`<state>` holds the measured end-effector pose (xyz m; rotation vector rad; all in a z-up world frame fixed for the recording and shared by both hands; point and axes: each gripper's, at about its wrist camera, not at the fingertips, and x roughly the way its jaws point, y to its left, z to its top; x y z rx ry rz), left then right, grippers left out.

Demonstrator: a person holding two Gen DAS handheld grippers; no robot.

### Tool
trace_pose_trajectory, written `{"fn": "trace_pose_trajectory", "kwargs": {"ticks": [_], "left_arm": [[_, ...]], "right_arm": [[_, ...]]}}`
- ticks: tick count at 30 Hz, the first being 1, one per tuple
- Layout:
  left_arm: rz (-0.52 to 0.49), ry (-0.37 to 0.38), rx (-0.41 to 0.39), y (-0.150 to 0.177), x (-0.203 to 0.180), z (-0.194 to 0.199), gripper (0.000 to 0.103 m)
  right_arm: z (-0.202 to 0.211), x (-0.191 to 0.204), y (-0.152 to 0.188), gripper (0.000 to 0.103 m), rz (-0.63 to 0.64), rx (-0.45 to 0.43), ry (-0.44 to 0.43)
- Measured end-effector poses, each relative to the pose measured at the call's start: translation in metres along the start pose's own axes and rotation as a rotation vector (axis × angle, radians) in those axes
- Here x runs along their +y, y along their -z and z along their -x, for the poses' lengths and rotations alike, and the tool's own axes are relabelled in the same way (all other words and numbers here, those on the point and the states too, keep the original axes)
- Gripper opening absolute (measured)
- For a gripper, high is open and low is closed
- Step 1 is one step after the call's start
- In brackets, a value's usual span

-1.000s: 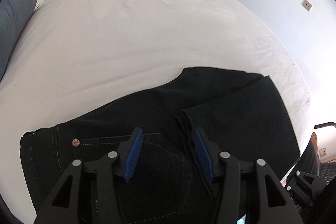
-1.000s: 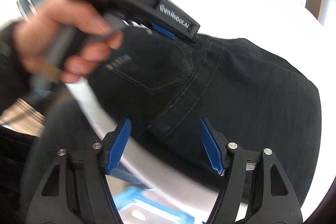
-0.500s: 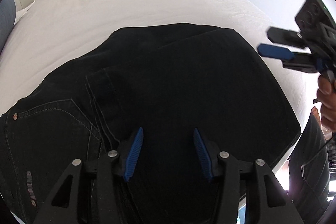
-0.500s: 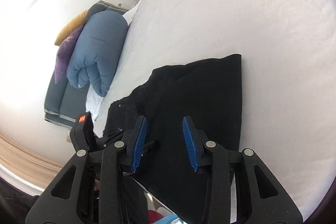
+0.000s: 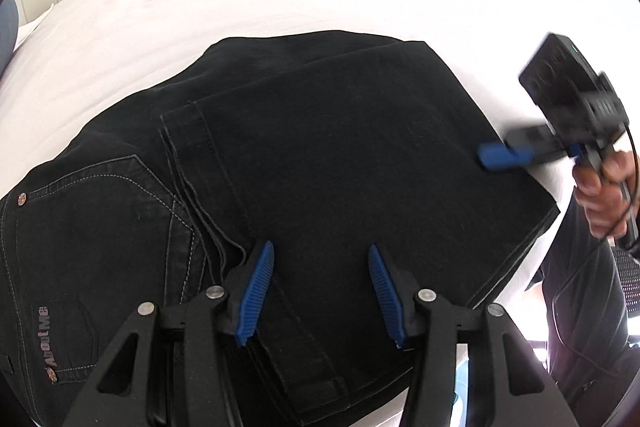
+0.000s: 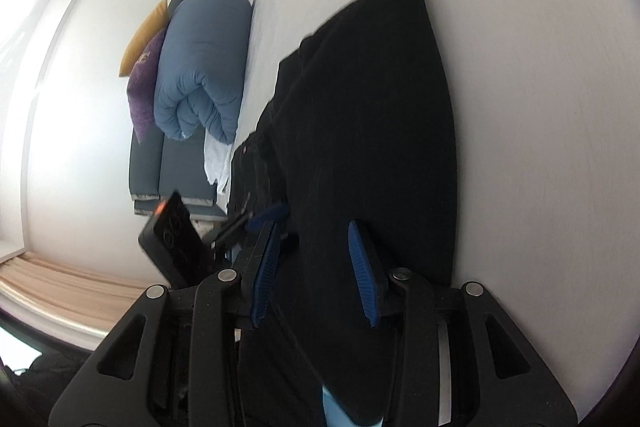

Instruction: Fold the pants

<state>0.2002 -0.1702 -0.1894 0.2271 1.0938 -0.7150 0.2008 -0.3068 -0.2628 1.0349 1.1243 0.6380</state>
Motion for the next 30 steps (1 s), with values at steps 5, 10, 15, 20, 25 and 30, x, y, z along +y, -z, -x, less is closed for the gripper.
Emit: {"fn": "trace_pose_trajectory", "kwargs": {"ticks": [5,10,15,20,25,30], "left_arm": [[-0.010,-0.006,-0.006,0.005,0.012,0.005,0.053],[-0.007,-0.014,-0.009,0.010,-0.002,0.005,0.053],[-0.004,-0.021,-0.002,0.007,-0.010,0.002,0.053],[0.005,-0.020,-0.003,0.006,-0.012,0.003,0.053],[0.006,-0.014,-0.011,0.009,-0.008,0.002,0.052],[0.019,-0.006,-0.027,0.012,-0.006,0.005,0.052]], "right_arm": [[0.006,0.023,0.083,0.035,0.032,0.092,0.013],[0.015,0.041,0.121,0.037,0.103,0.162,0.128],[0.038,0.079,0.077,0.040,0.149,-0.040,-0.051],[-0.015,0.067,0.033,0.041,0.054,0.000,-0.031],[-0.040,0.055,0.063,0.038,0.069,0.029,0.023],[-0.030,0.050,0.107,0.040,0.050,0.114,0.095]]}}
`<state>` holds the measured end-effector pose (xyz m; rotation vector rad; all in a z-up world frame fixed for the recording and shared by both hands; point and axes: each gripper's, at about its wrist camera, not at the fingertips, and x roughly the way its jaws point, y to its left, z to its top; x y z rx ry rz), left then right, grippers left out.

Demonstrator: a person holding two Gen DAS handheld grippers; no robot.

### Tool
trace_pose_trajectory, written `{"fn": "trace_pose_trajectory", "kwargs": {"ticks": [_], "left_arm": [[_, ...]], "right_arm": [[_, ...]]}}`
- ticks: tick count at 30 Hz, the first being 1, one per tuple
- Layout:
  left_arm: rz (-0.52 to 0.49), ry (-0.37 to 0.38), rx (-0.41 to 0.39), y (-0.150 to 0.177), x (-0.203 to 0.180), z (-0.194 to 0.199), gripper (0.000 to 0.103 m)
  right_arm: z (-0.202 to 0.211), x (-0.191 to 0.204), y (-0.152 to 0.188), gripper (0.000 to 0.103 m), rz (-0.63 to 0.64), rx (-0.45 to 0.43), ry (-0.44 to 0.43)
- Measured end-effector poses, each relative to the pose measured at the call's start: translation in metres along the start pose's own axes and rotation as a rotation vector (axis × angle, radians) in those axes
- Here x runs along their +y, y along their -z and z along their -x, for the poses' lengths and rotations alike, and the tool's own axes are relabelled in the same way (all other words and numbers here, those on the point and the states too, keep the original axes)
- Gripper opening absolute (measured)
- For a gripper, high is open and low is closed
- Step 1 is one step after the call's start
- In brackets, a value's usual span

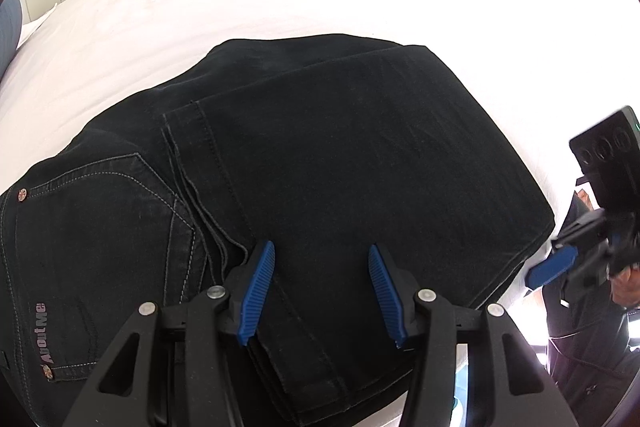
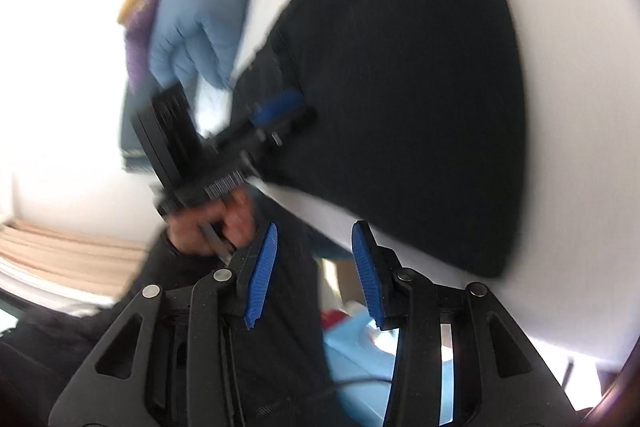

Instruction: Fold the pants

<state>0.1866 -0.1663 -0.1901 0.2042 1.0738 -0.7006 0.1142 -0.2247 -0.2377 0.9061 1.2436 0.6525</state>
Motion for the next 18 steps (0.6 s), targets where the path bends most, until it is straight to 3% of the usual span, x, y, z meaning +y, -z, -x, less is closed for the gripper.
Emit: {"fn": "trace_pose_trajectory", "kwargs": {"ticks": [1,3,7,10,13,14,15,18], "left_arm": [[0.004,0.000,-0.004,0.001,0.000,0.001,0.052],[0.009,-0.004,-0.009,0.002,0.001,0.002,0.052],[0.015,-0.005,-0.009,0.003,0.002,0.005,0.052],[0.031,-0.001,-0.015,0.003,0.003,0.007,0.052],[0.066,0.010,-0.046,0.006,0.007,0.012,0.052],[0.086,0.015,-0.063,0.008,0.008,0.015,0.052],[0.103,0.020,-0.072,0.010,0.010,0.018,0.052],[0.160,0.027,-0.109,0.017,0.013,0.033,0.058]], "right_arm": [[0.004,0.005,0.008,0.040,0.015,-0.004,0.013],[0.018,0.015,0.006,0.040,0.025,-0.056,-0.062],[0.035,0.049,-0.034,0.045,0.086,-0.172,-0.157],[0.022,0.048,-0.072,0.046,0.054,-0.177,-0.132],[-0.006,0.013,-0.093,0.046,-0.087,-0.146,-0.042],[-0.018,0.000,-0.092,0.040,-0.127,-0.118,0.010],[-0.025,-0.007,-0.089,0.024,-0.129,-0.129,0.040],[-0.022,-0.008,-0.081,0.024,-0.104,-0.197,0.040]]}}
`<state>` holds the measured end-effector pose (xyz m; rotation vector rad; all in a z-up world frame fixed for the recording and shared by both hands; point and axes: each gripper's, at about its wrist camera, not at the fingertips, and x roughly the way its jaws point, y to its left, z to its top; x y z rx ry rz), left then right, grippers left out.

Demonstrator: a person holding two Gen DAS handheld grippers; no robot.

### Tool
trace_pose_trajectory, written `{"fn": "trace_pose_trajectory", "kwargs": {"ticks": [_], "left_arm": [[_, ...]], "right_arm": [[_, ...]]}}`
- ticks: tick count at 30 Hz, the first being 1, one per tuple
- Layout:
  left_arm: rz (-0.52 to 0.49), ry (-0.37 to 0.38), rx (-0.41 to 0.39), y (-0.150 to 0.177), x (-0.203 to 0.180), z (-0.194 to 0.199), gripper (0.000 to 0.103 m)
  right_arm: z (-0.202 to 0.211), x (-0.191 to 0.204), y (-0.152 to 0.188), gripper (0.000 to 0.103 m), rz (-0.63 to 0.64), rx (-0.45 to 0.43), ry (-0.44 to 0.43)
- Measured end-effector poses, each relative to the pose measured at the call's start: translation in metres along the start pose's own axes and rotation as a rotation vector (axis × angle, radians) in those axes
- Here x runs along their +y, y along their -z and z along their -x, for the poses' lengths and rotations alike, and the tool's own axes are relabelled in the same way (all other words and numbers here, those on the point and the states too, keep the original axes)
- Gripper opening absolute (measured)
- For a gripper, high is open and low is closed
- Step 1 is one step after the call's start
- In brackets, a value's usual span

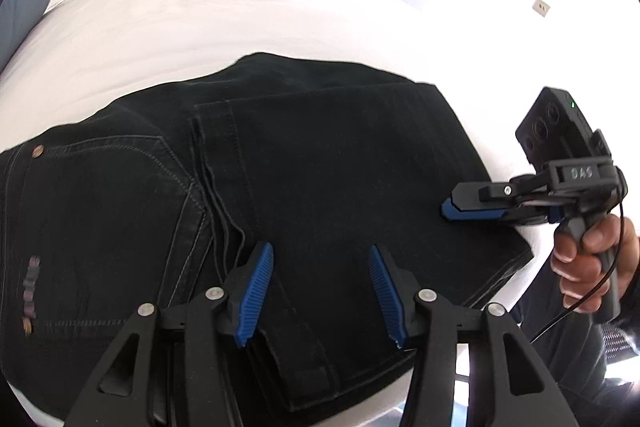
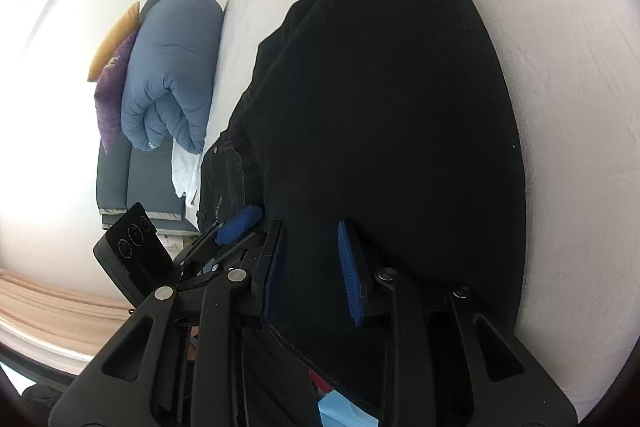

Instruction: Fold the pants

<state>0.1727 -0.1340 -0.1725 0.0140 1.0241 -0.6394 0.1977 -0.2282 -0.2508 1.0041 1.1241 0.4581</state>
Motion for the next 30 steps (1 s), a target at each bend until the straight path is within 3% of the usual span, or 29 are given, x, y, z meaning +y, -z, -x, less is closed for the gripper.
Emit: {"fn": "trace_pose_trajectory", "kwargs": {"ticks": [3,4,6,9,11,14,16,20,27,30], "left_arm": [[0.066,-0.020,-0.074,0.006,0.007,0.028,0.073],[0.100,-0.028,-0.116,0.009,0.012,0.043,0.076],[0.202,-0.029,-0.197,0.017,0.030,0.071,0.094],[0.429,-0.012,-0.318,0.041,0.078,0.112,0.097],[0.597,0.006,-0.370,0.059,0.117,0.129,0.097],[0.903,0.095,-0.433,0.096,0.181,0.140,0.095],[1.013,0.127,-0.467,0.112,0.209,0.143,0.093],[1.101,0.153,-0.465,0.117,0.234,0.135,0.091],[1.151,0.172,-0.477,0.113,0.239,0.111,0.090],[1.171,0.168,-0.481,0.121,0.237,0.118,0.084]], "right_arm": [[0.013,0.006,0.006,0.028,0.026,-0.009,0.037],[0.013,0.015,0.005,0.028,0.043,-0.020,0.020],[0.016,0.028,0.002,0.031,0.062,-0.036,-0.041],[0.013,0.044,-0.006,0.084,0.069,-0.061,-0.088],[0.023,0.043,-0.011,0.085,0.044,-0.074,-0.097],[0.018,0.039,-0.016,0.085,-0.009,-0.065,-0.124],[0.012,0.037,-0.018,0.085,-0.030,-0.051,-0.157],[-0.001,0.037,-0.021,0.084,-0.059,-0.017,-0.177],[-0.014,0.044,-0.025,0.083,-0.052,0.022,-0.146],[-0.022,0.058,-0.028,0.083,-0.044,0.043,-0.162]]}}
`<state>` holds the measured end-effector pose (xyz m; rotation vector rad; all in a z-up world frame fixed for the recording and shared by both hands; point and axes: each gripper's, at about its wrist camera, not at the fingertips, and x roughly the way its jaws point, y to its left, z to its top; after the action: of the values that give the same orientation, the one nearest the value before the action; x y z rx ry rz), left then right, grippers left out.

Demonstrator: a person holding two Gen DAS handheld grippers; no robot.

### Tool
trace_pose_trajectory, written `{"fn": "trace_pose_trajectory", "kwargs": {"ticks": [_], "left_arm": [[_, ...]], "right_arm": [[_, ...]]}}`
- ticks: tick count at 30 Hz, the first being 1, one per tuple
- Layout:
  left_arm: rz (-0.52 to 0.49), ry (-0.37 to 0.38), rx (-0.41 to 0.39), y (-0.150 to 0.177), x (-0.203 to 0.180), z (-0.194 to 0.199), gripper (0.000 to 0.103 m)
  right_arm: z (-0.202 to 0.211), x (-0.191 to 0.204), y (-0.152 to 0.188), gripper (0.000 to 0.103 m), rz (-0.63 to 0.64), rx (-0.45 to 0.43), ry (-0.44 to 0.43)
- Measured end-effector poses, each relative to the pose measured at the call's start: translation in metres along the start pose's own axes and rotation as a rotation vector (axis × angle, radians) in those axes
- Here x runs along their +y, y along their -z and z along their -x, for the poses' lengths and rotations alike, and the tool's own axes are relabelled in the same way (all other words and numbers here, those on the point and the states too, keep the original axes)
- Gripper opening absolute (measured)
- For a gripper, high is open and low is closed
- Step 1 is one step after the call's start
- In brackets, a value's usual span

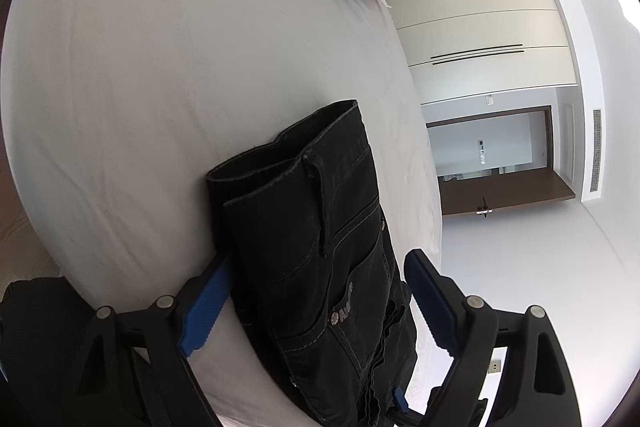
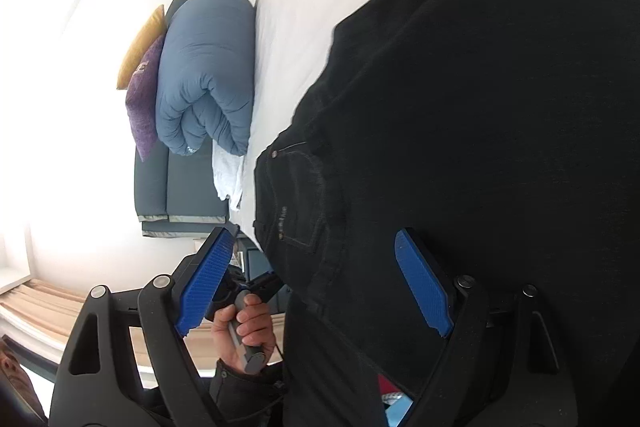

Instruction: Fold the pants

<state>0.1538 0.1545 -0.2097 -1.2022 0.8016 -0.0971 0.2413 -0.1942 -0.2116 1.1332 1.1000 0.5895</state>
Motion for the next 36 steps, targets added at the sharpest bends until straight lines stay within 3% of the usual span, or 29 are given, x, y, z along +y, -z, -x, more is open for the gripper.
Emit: {"fn": "trace_pose_trajectory", "kwargs": {"ticks": [9,12,13,16,19,20,22,24,26,36], "left_arm": [[0.054,-0.006,-0.026,0.005,0.018,0.018,0.084],[0.034,-0.006,-0.010,0.003,0.014,0.012,0.089],[0.032,-0.003,-0.003,0.001,0.013,0.009,0.090],[0.042,0.009,0.009,-0.004,0.012,0.003,0.095],[0.039,0.002,0.021,-0.008,0.009,-0.003,0.096],[0.032,0.000,0.025,-0.009,0.007,-0.005,0.093],[0.021,-0.026,0.036,-0.011,0.003,-0.011,0.078],[0.025,-0.048,0.055,-0.012,0.002,-0.017,0.044],[0.023,-0.052,0.079,-0.013,0.004,-0.022,0.022],[-0.053,-0.044,0.010,-0.005,-0.023,-0.010,0.016]], "right_arm": [[-0.068,0.049,-0.033,0.083,0.078,0.130,-0.014],[-0.094,0.036,-0.046,0.081,0.038,0.153,0.083],[-0.103,0.026,-0.051,0.074,0.010,0.159,0.136],[-0.104,0.022,-0.061,0.073,-0.041,0.103,0.119],[-0.111,0.024,-0.063,0.072,-0.040,0.108,0.150],[-0.112,0.025,-0.063,0.072,-0.037,0.107,0.159],[-0.115,0.027,-0.065,0.073,-0.039,0.098,0.176],[-0.119,0.030,-0.065,0.073,-0.041,0.095,0.199],[-0.123,0.033,-0.065,0.073,-0.043,0.097,0.213],[-0.129,0.035,-0.062,0.074,-0.040,0.090,0.267]]}}
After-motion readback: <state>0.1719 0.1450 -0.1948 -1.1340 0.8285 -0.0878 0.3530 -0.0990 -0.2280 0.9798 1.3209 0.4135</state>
